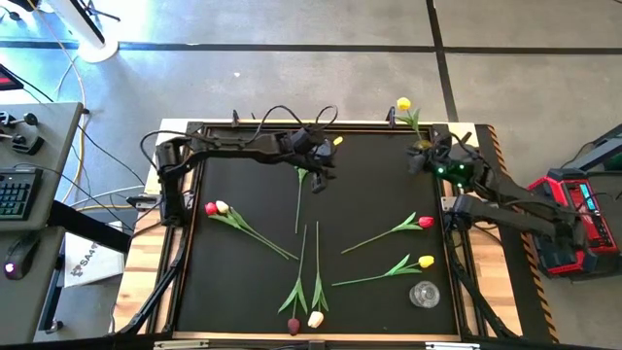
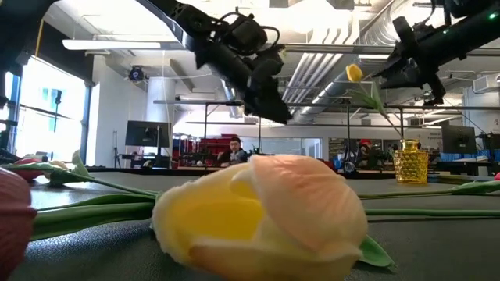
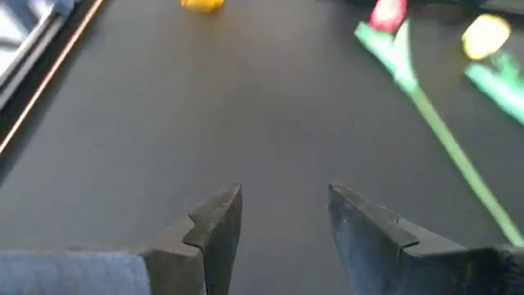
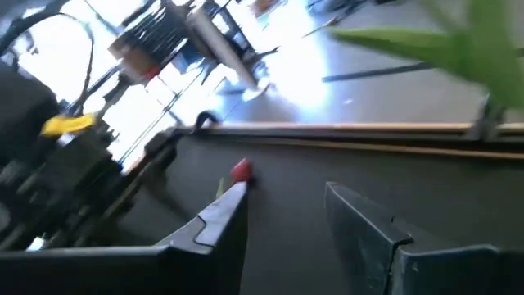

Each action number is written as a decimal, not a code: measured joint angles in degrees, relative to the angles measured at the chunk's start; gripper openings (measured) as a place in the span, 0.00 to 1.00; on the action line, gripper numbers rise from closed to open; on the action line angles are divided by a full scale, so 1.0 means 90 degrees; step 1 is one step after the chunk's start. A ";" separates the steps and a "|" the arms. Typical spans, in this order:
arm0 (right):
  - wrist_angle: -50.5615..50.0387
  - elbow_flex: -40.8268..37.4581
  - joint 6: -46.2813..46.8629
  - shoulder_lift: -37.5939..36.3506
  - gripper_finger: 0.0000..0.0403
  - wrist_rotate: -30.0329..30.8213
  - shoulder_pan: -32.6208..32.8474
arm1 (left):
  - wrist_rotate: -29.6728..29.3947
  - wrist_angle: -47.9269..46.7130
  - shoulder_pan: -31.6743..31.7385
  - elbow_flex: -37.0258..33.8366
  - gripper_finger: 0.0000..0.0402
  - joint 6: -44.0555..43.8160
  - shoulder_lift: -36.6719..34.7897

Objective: Sort flowers into vase by color
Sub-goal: Put the yellow flower into the yellow vase

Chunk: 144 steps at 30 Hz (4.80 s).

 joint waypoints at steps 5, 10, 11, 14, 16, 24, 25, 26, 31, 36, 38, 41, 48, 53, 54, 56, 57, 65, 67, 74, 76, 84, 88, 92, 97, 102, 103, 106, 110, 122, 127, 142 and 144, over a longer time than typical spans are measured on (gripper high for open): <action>0.0140 -0.0170 -0.0003 0.0233 0.38 0.0166 0.0518 | -0.0667 -0.0527 -0.0306 -0.0797 0.42 -0.0358 -0.0500; 0.0589 -0.0525 -0.0006 0.0574 0.37 0.0504 0.0993 | -0.1114 -0.0730 -0.0673 -0.1819 0.42 -0.1257 -0.1363; 0.0673 -0.0590 -0.0006 0.0637 0.37 0.0546 0.1062 | -0.1204 -0.0789 -0.0742 -0.2001 0.42 -0.1474 -0.1579; 0.0800 -0.0734 -0.0006 0.0846 0.37 0.0731 0.1241 | -0.1530 -0.1213 -0.0966 -0.2402 0.42 -0.2182 -0.2215; 0.0965 -0.0847 -0.0066 0.0964 0.37 0.0839 0.1340 | -0.1698 -0.1585 -0.1095 -0.2604 0.42 -0.2619 -0.2561; 0.2295 -0.1323 -0.0524 0.1230 0.37 0.0344 0.1487 | -0.1742 -0.1177 -0.1643 -0.3134 0.42 -0.2196 -0.2947; 0.2387 -0.1323 -0.0638 0.1236 0.37 0.0113 0.1487 | -0.1696 -0.0920 -0.1757 -0.3190 0.42 -0.1780 -0.2891; 0.2449 -0.1323 -0.0713 0.1236 0.37 -0.0132 0.1489 | -0.1661 -0.0573 -0.1867 -0.3247 0.42 -0.1362 -0.2845; 0.2611 -0.1323 -0.0837 0.1240 0.37 -0.0735 0.1518 | -0.1247 0.0889 -0.2332 -0.3337 0.42 0.0746 -0.2462; 0.2526 -0.1325 -0.1061 0.1354 0.37 -0.0447 0.1674 | -0.0944 0.1419 -0.2662 -0.3053 0.42 0.2006 -0.1914; 0.2536 -0.1325 -0.1012 0.1374 0.37 -0.0378 0.1714 | -0.0602 0.1188 -0.2718 -0.2739 0.42 0.2250 -0.1552; 0.2545 -0.1325 -0.0982 0.1394 0.37 -0.0349 0.1780 | -0.0158 0.0769 -0.2762 -0.2205 0.42 0.2596 -0.0938; 0.2550 -0.1325 -0.0949 0.1394 0.37 -0.0406 0.1903 | 0.0087 -0.0508 -0.2939 -0.0860 0.42 0.3236 0.0049; 0.2552 -0.1325 -0.0936 0.1394 0.37 -0.0341 0.2064 | 0.0027 -0.0802 -0.3037 -0.0525 0.42 0.3386 0.0192; 0.2550 -0.1325 -0.0938 0.1394 0.37 -0.0329 0.2094 | -0.0200 -0.0827 -0.3039 -0.0504 0.42 0.3290 0.0170; 0.2552 -0.1325 -0.0937 0.1394 0.37 -0.0301 0.2146 | -0.1072 -0.1027 -0.3044 -0.0472 0.42 0.2858 0.0074; 0.2556 -0.1325 -0.0942 0.1394 0.37 -0.0268 0.2172 | -0.1625 -0.1114 -0.3014 -0.0439 0.42 0.2507 0.0015; 0.2856 -0.1323 -0.0990 0.1392 0.37 0.0163 0.2247 | -0.2933 -0.2336 -0.2284 -0.0311 0.42 0.0062 -0.0606; 0.2827 -0.1323 -0.0988 0.1392 0.37 0.0164 0.2250 | -0.2889 -0.2596 -0.2094 -0.0446 0.42 -0.0383 -0.0819; 0.2632 -0.1323 -0.1005 0.1396 0.37 0.0165 0.2257 | -0.2933 -0.1768 -0.1587 -0.2012 0.42 -0.1433 -0.1822; 0.2593 -0.1323 -0.1012 0.1397 0.37 0.0166 0.2257 | -0.2928 -0.1283 -0.1433 -0.2539 0.42 -0.1712 -0.2130; 0.2691 -0.1323 -0.2374 0.1526 0.37 0.0977 0.2250 | -0.4093 -0.1502 -0.0727 -0.3466 0.42 -0.4645 -0.2812; 0.3147 -0.1323 -0.2989 0.1705 0.37 0.2108 0.2124 | -0.3653 -0.1912 -0.0348 -0.3461 0.42 -0.6076 -0.2807; 0.4035 -0.1323 -0.3273 0.1856 0.37 0.2441 0.1874 | -0.2367 -0.2139 -0.0094 -0.3247 0.42 -0.6572 -0.2803; 0.4243 -0.1077 -0.2101 0.1848 0.37 0.1388 0.1697 | -0.1482 -0.3115 -0.0138 -0.2499 0.36 -0.6795 -0.2805; 0.3560 -0.0569 -0.0494 0.1863 0.37 -0.0046 0.1508 | -0.1665 -0.4347 -0.0676 -0.2003 0.31 -0.7864 -0.3109; 0.3328 -0.0447 -0.0301 0.1863 0.37 -0.0244 0.1460 | -0.1787 -0.4440 -0.0836 -0.1977 0.30 -0.8194 -0.3240; 0.2499 -0.0113 -0.0145 0.1863 0.37 -0.0697 0.1296 | -0.2341 -0.4477 -0.1367 -0.1963 0.30 -0.9309 -0.3663; 0.1417 0.0206 -0.0427 0.1860 0.37 -0.0945 0.1071 | -0.3021 -0.4400 -0.1883 -0.1963 0.30 -1.0409 -0.3951; -0.0355 0.0273 0.0712 0.1860 0.37 -0.1725 0.0797 | -0.3397 -0.2330 -0.2249 -0.1968 0.29 -0.6448 -0.3347; -0.0321 0.0273 0.1267 0.1860 0.37 -0.2204 0.0797 | -0.2224 0.0997 -0.2225 -0.1965 0.29 -0.3327 -0.2640; -0.1393 0.0266 0.3936 0.1858 0.37 -0.3383 0.3384 | -0.0621 0.1779 -0.2013 -0.1968 0.29 -0.3014 -0.1172; -0.1770 0.0266 0.4204 0.1858 0.37 -0.3023 0.3987 | -0.0621 0.1553 -0.2013 -0.1968 0.29 -0.2901 -0.1211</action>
